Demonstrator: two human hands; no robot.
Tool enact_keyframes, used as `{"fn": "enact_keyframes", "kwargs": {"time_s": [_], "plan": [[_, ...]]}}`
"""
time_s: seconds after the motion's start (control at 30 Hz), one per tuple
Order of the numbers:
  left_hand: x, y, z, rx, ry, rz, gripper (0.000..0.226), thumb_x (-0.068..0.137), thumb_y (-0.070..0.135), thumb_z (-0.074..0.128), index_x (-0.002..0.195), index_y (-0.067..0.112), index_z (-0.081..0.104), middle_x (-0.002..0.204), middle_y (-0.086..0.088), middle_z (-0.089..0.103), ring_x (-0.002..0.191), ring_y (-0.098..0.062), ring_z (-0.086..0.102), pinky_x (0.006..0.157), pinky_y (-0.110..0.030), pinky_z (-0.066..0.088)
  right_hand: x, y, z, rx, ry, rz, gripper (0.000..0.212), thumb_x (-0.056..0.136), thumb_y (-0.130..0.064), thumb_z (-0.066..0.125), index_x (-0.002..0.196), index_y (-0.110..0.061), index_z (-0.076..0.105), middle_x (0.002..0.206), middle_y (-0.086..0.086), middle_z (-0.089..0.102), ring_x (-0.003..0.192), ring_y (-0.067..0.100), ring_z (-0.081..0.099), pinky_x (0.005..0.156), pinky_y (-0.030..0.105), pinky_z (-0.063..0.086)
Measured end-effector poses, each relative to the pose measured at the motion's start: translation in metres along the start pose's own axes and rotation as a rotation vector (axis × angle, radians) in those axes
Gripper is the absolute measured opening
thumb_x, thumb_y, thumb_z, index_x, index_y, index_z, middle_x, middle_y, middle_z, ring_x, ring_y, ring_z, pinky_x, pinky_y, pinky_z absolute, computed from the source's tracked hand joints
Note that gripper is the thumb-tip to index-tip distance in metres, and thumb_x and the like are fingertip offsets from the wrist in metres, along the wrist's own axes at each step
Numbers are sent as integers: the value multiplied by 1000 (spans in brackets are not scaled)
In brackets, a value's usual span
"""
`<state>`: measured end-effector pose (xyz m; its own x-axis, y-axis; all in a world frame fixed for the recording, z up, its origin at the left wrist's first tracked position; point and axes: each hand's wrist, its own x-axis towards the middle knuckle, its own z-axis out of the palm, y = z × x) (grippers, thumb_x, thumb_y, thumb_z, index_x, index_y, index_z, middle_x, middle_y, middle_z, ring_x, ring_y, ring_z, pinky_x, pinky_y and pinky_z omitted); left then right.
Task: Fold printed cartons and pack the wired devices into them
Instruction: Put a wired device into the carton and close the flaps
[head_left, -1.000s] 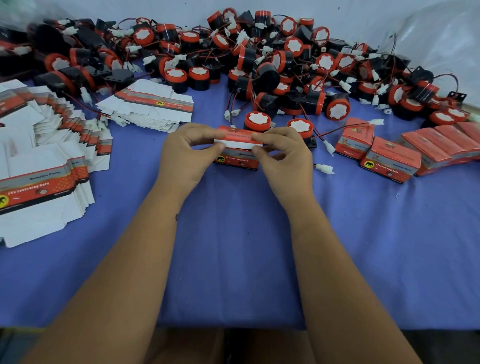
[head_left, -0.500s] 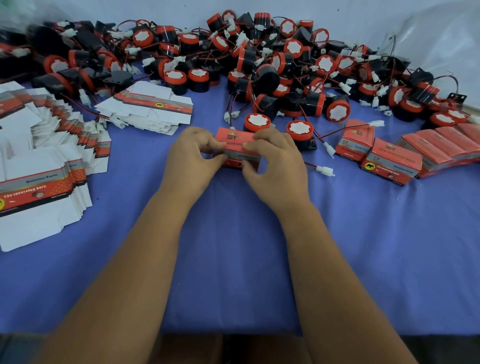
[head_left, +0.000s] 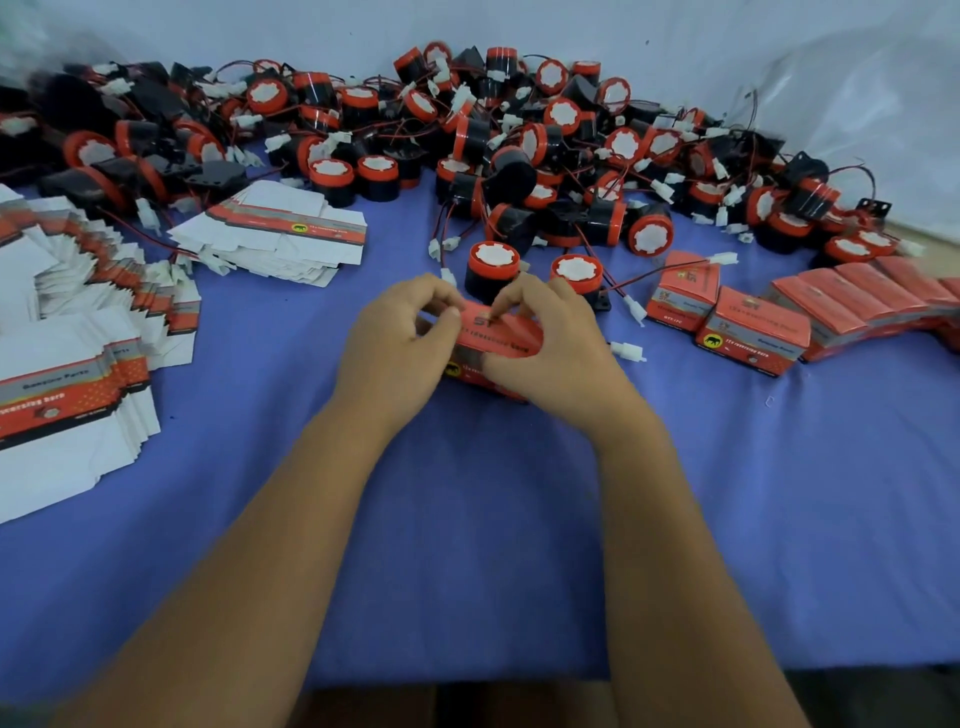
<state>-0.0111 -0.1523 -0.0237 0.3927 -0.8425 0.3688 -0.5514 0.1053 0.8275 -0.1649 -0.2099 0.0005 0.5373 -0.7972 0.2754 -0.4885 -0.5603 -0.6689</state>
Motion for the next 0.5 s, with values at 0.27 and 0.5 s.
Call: {"fn": "enact_keyframes", "kwargs": {"time_s": [0.27, 0.5], "plan": [[-4, 35, 43, 104, -426, -40, 25, 98, 16, 46, 109, 31, 62, 116, 10, 62, 101, -13, 60, 81, -32, 53, -40, 40, -79, -82, 205, 398, 31, 51, -42, 61, 79, -30, 56, 95, -5, 50, 101, 26, 50, 92, 51, 44], [-4, 49, 91, 513, -528, 200, 39, 96, 26, 47, 135, 28, 52, 145, 8, 46, 135, -19, 37, 109, -38, 26, -28, 89, -114, -336, 434, 693, 45, 73, -56, 77, 112, -37, 67, 133, 9, 40, 129, 34, 29, 107, 43, 25]]}}
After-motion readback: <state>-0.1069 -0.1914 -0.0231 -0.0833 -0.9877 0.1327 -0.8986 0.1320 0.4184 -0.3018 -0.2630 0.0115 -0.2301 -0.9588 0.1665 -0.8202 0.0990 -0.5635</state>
